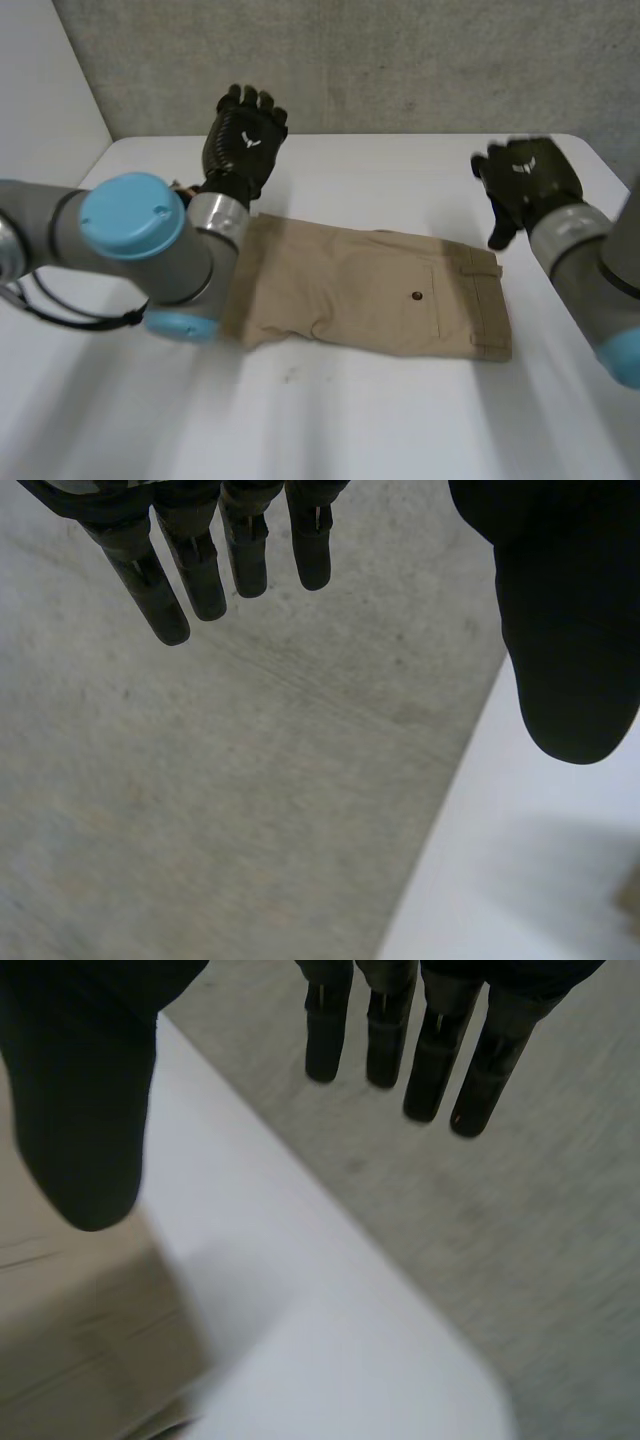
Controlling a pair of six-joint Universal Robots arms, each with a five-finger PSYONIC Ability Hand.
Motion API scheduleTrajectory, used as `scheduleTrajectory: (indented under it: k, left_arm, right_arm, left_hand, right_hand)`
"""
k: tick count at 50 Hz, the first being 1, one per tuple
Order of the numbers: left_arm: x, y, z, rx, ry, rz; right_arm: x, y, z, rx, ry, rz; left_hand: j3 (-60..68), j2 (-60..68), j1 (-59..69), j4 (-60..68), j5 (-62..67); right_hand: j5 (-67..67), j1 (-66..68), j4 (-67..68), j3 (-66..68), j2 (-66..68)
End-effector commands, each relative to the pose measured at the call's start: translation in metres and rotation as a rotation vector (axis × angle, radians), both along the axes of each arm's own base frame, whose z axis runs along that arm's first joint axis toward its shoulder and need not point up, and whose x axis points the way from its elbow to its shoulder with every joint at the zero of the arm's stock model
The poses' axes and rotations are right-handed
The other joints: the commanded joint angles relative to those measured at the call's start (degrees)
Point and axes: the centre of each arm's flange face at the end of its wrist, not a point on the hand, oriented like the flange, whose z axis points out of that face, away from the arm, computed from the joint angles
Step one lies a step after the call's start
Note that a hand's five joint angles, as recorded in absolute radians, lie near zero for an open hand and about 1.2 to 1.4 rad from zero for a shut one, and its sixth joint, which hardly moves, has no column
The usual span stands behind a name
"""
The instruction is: Fold the shorts.
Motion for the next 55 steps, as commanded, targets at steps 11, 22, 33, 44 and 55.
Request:
scheduleTrajectory:
  k: [11,22,33,44,55]
  left_arm:
    - [0.052,0.078,-0.028,0.452,0.207,-0.019]
    - [0.059,0.084,-0.042,0.490,0.189,0.007]
    - [0.060,0.084,-0.040,0.483,0.193,0.021]
    - [0.072,0.082,-0.029,0.455,0.213,0.074]
    - [0.077,0.083,-0.022,0.441,0.228,0.083]
  right_arm:
    - [-0.040,0.043,-0.086,0.395,-0.177,0.013]
    - [-0.042,0.028,-0.119,0.362,-0.072,0.013]
    - [-0.062,0.013,-0.099,0.301,-0.039,-0.045]
    - [-0.108,-0.010,-0.050,0.242,0.213,-0.117]
    - [-0.009,0.012,0.012,-0.003,0.288,0.200]
  left_hand:
    - [0.1,0.3,0.0,0.5,0.8]
    - [-0.1,0.2,-0.1,0.3,0.6]
    - [-0.2,0.0,-0.3,0.2,0.5]
    - [-0.8,-0.5,-0.8,-0.3,0.0]
    - [-1.3,-1.0,-1.3,-0.8,-0.5]
  right_hand:
    - [19.7,22.4,19.6,19.2,19.6]
    - [42.3,45.1,42.3,41.9,42.2]
    - [60.7,63.4,60.6,60.2,60.6]
    - [60.7,63.4,60.6,60.2,60.6]
    - [60.7,63.4,60.6,60.2,60.6]
